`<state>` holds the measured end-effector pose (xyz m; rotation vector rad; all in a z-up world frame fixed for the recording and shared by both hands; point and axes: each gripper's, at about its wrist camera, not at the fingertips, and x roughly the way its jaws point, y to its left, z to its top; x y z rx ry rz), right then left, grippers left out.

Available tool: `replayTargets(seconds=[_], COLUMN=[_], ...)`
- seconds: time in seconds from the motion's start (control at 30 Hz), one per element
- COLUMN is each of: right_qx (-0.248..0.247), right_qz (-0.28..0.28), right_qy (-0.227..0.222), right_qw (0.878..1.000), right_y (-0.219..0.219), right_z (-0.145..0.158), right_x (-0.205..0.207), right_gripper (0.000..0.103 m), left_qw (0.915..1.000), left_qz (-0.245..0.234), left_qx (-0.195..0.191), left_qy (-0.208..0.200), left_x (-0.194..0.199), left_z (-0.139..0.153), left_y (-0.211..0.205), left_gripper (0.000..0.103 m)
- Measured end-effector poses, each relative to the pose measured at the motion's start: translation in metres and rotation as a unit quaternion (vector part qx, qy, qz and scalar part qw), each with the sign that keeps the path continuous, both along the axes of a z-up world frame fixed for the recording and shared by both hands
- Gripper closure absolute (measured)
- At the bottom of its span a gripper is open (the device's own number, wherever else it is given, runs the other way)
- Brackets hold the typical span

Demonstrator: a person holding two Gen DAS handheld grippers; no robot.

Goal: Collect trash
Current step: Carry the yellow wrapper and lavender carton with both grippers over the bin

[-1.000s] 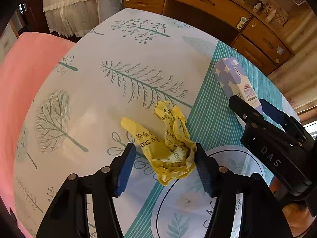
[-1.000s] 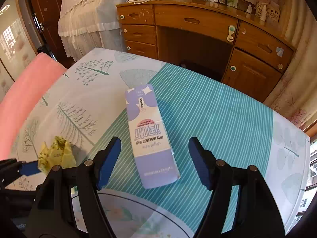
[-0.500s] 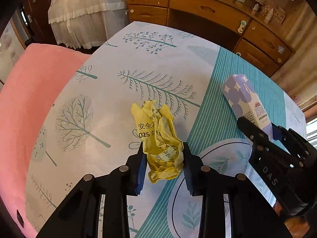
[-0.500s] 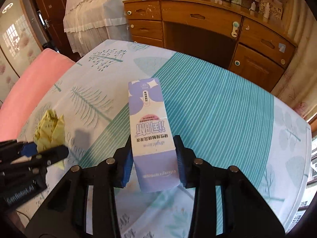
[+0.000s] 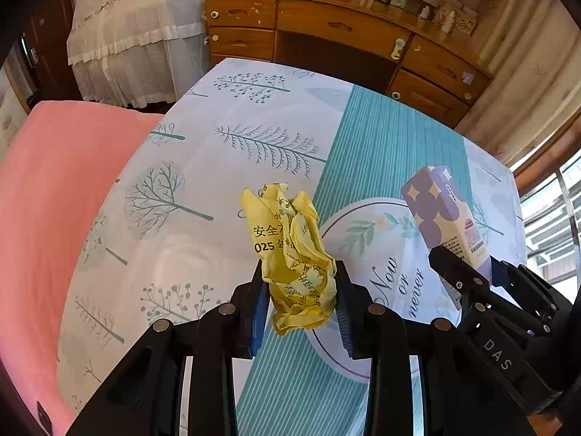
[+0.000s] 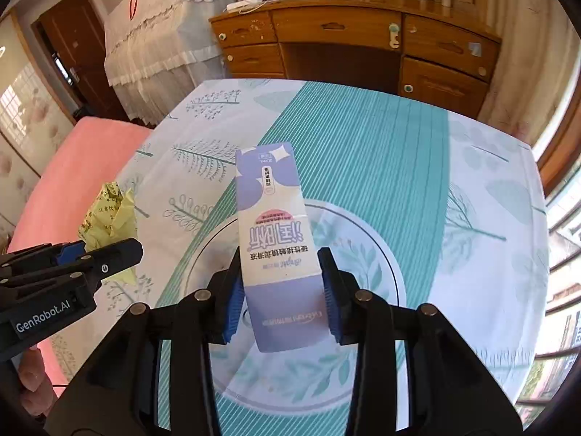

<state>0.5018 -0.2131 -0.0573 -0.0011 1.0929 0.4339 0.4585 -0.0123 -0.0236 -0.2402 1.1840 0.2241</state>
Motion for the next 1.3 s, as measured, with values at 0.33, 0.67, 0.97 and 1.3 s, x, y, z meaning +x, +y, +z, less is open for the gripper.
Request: replayTargets(seconds=[0.33,0.67,0.97,1.3], right_qx=[0.006,0.011,0.001,-0.009], right_qz=[-0.069,-0.137,-0.183,-0.214], right_qy=[-0.018,-0.040,-0.047,0.004], right_qw=[0.997,0.990,0.982,0.977], right_y=[-0.011,0.021,0.067,0.086], right_z=[0.065,0.123,0.154,0.144], right_x=[-0.109,-0.246,-0.368,-0.461], right_gripper=[0.069,0.069,0.069,0.069], left_qw=[0.9964,0.9879,0.9765,0.9622], left_qz=[-0.078,-0.138,-0.196,-0.267], left_qx=[-0.006,-0.014,-0.028,-0.041], left_qy=[-0.031,-0.069,-0.084,-0.033], left_x=[-0.091,-0.202,-0.304,-0.382], left_z=[0.063,0.125,0.143,0.109], left_y=[0.006,0.061,0.111,0.111], left_gripper=[0.070,0.070,0.070,0.070])
